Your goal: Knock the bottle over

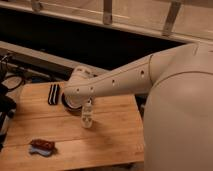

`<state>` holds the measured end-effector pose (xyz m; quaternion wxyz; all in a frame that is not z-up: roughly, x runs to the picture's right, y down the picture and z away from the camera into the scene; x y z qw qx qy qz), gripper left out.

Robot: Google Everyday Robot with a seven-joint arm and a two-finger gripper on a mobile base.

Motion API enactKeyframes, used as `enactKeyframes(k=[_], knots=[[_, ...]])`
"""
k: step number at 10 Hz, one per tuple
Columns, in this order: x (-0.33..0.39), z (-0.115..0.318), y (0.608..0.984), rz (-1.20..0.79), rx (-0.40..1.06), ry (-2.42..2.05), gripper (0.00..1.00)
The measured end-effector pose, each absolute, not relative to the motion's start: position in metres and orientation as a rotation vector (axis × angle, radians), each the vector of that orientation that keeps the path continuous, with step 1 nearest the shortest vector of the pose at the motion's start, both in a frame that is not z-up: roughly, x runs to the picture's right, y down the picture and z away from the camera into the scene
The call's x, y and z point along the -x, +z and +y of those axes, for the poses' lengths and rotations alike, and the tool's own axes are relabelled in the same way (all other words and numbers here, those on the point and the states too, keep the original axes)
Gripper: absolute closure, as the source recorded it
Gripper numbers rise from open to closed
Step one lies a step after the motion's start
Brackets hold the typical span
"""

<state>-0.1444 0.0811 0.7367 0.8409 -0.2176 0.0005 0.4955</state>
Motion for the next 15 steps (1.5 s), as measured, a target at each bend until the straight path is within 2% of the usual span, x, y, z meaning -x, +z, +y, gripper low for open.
enactKeyframes(k=[15], knots=[[0.146,0.062,0.743,-0.085,0.44,1.057,1.0]])
